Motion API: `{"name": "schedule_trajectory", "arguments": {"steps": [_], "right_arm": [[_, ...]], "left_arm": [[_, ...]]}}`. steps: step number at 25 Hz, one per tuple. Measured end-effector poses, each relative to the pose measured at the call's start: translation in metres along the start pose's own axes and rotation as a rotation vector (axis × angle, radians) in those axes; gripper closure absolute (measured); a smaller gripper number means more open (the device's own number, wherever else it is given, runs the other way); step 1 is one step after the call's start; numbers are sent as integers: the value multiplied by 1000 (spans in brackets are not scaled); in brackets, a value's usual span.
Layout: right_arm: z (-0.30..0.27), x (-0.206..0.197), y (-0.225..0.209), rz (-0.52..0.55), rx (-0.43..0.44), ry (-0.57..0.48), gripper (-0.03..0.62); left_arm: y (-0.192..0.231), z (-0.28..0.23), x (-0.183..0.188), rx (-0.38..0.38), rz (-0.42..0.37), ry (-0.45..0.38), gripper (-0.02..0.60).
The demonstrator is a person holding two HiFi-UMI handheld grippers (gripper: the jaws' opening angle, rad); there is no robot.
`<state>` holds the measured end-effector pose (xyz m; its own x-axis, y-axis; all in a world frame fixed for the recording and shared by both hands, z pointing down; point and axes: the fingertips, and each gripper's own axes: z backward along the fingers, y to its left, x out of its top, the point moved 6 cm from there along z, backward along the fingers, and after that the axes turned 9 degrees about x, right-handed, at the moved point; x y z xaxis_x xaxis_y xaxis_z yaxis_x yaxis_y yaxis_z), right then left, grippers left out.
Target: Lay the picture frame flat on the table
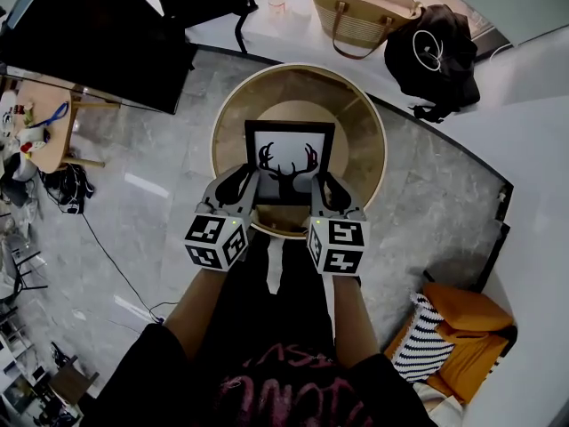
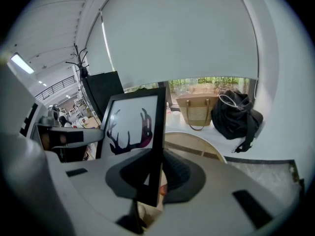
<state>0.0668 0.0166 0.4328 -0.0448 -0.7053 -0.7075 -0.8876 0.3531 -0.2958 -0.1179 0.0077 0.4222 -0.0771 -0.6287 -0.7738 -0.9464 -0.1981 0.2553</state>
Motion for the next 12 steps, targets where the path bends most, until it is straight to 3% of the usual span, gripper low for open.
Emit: {"name": "schedule_trajectory", "arguments": {"steps": [12], "right_arm": [[-13,-28,-4,-22,8,48,513]], "left_arm": [[7,-8,-29,4,14,49,509]]}}
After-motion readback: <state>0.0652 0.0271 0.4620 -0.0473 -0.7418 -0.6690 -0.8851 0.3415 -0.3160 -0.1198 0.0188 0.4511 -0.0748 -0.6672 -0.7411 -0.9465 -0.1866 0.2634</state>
